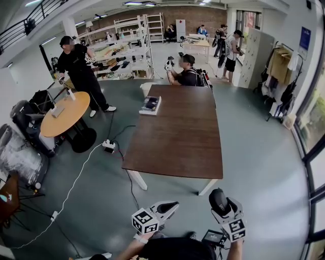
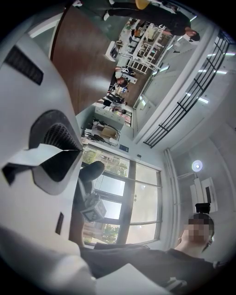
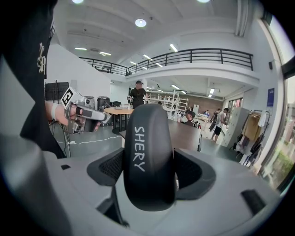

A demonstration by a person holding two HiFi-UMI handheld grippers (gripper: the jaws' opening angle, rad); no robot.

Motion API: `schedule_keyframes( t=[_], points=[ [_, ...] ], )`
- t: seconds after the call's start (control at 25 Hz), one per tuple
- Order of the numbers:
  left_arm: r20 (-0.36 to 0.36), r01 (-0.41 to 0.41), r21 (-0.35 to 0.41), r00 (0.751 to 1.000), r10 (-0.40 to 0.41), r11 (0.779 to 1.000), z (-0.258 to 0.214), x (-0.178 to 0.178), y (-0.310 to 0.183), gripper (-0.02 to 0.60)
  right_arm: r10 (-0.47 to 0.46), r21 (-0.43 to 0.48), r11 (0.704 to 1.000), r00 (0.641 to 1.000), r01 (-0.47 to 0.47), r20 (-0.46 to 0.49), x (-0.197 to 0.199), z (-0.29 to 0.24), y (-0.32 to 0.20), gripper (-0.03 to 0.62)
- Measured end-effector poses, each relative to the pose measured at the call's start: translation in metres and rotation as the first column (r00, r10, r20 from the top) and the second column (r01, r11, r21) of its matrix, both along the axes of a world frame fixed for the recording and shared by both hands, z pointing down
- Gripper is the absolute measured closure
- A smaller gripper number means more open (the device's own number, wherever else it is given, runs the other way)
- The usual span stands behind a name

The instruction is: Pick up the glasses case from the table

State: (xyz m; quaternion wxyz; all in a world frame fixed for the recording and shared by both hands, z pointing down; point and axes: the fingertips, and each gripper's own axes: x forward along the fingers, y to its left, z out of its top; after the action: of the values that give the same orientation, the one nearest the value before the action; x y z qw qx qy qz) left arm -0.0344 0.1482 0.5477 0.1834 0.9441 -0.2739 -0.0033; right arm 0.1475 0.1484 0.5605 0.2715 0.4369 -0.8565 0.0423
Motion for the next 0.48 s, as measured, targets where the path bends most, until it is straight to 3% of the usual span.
schedule_keyframes(
  t=[0.48],
  points=[
    [0.002, -0.003, -0.001, 1.000, 0.003, 1.000, -0.0023, 0.0025, 0.0037, 0.575, 0.002, -0.007, 1.000, 1.000, -0.002, -0.003, 0.0022, -0.0003, 0.0049, 0.272]
  ],
)
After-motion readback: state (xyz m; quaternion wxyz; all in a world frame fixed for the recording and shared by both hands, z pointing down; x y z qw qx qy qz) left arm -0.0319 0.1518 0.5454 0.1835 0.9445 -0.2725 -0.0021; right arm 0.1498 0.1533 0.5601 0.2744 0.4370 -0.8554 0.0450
